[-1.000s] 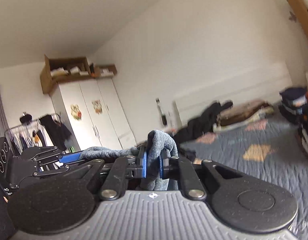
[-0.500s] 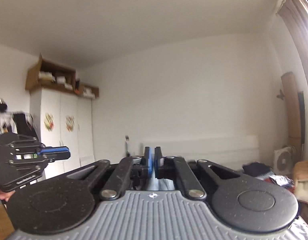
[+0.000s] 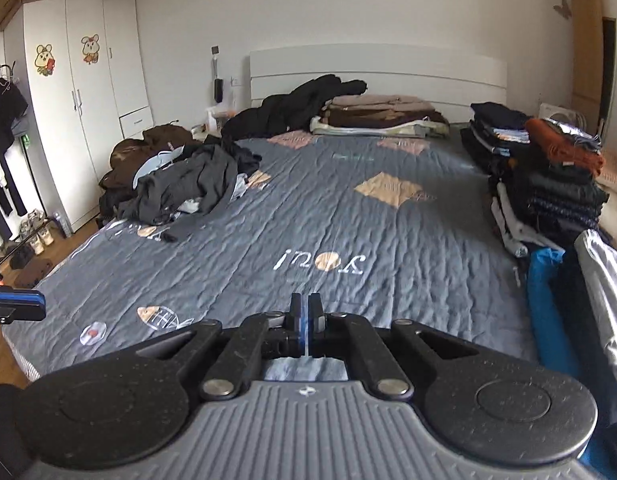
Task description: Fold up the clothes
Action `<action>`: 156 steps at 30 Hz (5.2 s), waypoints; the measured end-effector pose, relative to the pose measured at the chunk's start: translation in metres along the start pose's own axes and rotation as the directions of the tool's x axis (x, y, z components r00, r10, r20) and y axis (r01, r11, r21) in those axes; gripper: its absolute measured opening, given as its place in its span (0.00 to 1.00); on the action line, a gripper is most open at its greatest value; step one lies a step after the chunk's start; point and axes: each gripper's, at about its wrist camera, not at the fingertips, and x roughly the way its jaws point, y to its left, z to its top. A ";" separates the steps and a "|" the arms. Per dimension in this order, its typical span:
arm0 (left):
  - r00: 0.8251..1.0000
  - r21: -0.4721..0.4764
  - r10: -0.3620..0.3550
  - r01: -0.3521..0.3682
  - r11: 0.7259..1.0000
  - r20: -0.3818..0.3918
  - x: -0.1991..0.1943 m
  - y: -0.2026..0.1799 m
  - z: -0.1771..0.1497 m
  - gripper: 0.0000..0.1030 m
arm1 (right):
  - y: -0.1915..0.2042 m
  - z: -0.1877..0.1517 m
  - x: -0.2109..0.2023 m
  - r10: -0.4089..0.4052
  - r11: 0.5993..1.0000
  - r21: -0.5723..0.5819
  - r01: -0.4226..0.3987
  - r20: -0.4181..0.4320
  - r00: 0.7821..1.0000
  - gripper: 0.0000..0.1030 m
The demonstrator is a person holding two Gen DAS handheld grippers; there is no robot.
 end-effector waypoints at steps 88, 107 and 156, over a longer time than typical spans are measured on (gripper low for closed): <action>0.990 -0.175 -0.138 0.142 0.974 0.034 0.075 0.020 0.028 0.10 | -0.015 -0.056 -0.007 0.153 0.988 -0.018 -0.153 -0.042 0.987 0.56; 0.975 -0.189 0.138 -0.171 0.967 -0.174 0.249 0.148 0.031 0.11 | -0.010 -0.022 0.110 0.189 0.965 0.155 -0.210 0.139 0.972 0.68; 0.963 -0.509 0.244 -0.268 0.818 -0.116 0.172 0.149 -0.070 0.69 | 0.135 -0.124 0.176 0.088 0.985 -0.116 -0.125 -0.284 0.955 0.68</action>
